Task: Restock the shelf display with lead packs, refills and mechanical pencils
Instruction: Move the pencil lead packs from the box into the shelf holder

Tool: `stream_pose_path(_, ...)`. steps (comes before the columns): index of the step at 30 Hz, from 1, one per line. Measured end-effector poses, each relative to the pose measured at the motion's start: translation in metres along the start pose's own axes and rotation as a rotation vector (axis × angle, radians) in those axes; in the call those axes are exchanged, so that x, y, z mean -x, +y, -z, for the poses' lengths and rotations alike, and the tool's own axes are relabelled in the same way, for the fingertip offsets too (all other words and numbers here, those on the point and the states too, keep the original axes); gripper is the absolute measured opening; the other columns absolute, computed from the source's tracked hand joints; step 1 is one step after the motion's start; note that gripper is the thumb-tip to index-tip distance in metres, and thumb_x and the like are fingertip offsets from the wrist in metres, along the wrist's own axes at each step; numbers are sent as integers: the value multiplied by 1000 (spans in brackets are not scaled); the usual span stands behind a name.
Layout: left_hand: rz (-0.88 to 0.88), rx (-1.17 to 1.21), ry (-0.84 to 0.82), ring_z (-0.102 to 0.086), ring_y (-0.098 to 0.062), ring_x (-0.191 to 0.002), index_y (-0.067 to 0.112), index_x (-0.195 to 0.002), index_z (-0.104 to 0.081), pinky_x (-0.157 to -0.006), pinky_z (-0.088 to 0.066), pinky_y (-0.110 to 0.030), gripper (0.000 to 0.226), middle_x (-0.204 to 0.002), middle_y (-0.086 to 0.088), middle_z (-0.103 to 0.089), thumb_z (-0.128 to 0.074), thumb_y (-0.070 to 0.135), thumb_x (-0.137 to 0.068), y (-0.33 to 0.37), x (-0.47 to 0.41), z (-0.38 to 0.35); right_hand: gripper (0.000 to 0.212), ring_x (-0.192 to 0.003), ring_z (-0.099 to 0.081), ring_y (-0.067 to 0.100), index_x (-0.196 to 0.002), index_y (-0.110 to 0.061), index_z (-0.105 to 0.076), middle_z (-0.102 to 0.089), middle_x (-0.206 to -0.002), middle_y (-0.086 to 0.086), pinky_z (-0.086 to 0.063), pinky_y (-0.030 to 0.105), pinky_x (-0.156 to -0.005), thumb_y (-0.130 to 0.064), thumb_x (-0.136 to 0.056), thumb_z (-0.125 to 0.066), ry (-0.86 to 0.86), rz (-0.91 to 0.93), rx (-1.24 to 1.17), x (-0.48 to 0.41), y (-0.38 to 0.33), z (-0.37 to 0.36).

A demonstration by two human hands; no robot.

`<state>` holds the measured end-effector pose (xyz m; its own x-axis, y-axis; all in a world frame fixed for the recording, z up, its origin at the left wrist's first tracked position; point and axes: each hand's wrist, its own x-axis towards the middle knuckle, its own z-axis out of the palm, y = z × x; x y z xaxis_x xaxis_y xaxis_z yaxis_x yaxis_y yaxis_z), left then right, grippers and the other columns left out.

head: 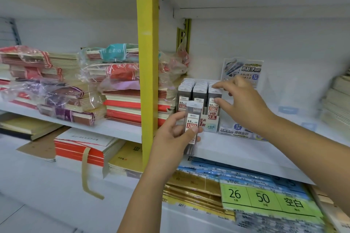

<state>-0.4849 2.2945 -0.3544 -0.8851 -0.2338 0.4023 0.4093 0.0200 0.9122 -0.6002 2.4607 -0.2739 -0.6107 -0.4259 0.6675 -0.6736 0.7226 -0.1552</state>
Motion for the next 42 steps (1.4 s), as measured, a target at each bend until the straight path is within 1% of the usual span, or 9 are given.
stream_pose_path(3,0,-20,-8,-74,-13,-85,34,-122,-57,-77,-60,-26,31,-96,7,-78,-62,17,-96,2,0,0,41,-111,-44,17,-134,-25,-54,-49,-115,1,-42,31,-85,-28,-93,-59,81,4,21,9,-3,2)
stream_pose_path(6,-3,-47,-30,-74,-11,-87,28,-126,-55,-79,-59,-28,33,-99,9,-78,-63,18,-96,4,0,-2,32,-91,-51,6,-126,-26,-58,-54,-105,-9,-40,19,-77,-29,-95,-51,152,19,-160,24,-13,12)
stream_pose_path(10,-23,-43,-89,-75,-12,-83,25,-114,-57,-70,-56,-19,22,-96,6,-78,-65,17,-95,9,-1,-12,24,-78,-59,-4,-115,-39,-61,-67,-87,-13,-43,7,-62,-28,-94,-55,-62,-85,-665,37,-34,21)
stream_pose_path(14,-32,-37,-64,-74,-11,-83,23,-110,-59,-70,-54,-18,20,-92,7,-78,-68,18,-93,9,-5,-24,20,-66,-63,0,-105,-33,-66,-74,-84,-11,-45,9,-56,-18,-92,-62,-165,-98,-741,35,-36,24)
stream_pose_path(19,-118,-199,63,-61,6,-101,39,-116,-61,-87,-55,-28,23,-106,25,-68,-65,32,-95,-1,-10,-29,19,-68,-61,9,-98,-35,-65,-72,-89,-4,-49,25,-58,-17,-93,-60,151,-64,-780,19,-19,42)
stream_pose_path(23,-331,-666,115,-17,16,-137,38,-143,-44,-113,-16,-13,43,-148,28,-37,-51,39,-101,-11,-12,-28,28,-82,-62,15,-101,-49,-60,-69,-96,-15,-54,35,-75,-23,-92,-58,316,47,-644,7,-13,52)
stream_pose_path(26,-368,-864,74,14,15,-141,36,-154,-25,-109,12,-8,56,-160,26,-6,-45,41,-102,-18,-14,-28,30,-82,-60,3,-105,-46,-58,-66,-97,-22,-50,26,-78,-18,-94,-59,265,104,-481,3,-12,45)
stream_pose_path(35,-380,-985,40,20,6,-146,39,-156,-13,-114,6,-21,61,-164,22,6,-41,45,-103,-31,-19,-25,21,-76,-59,-2,-95,-38,-46,-67,-87,-12,-40,7,-62,-21,-94,-59,74,53,-371,-12,-11,32)
stream_pose_path(42,-406,-996,46,20,4,-147,39,-156,-15,-116,5,-24,60,-163,23,7,-42,46,-102,-36,-20,-24,14,-97,-48,13,-101,-33,-61,-47,-102,-4,-40,28,-85,-28,-89,-65,-80,21,-148,-15,-1,15)
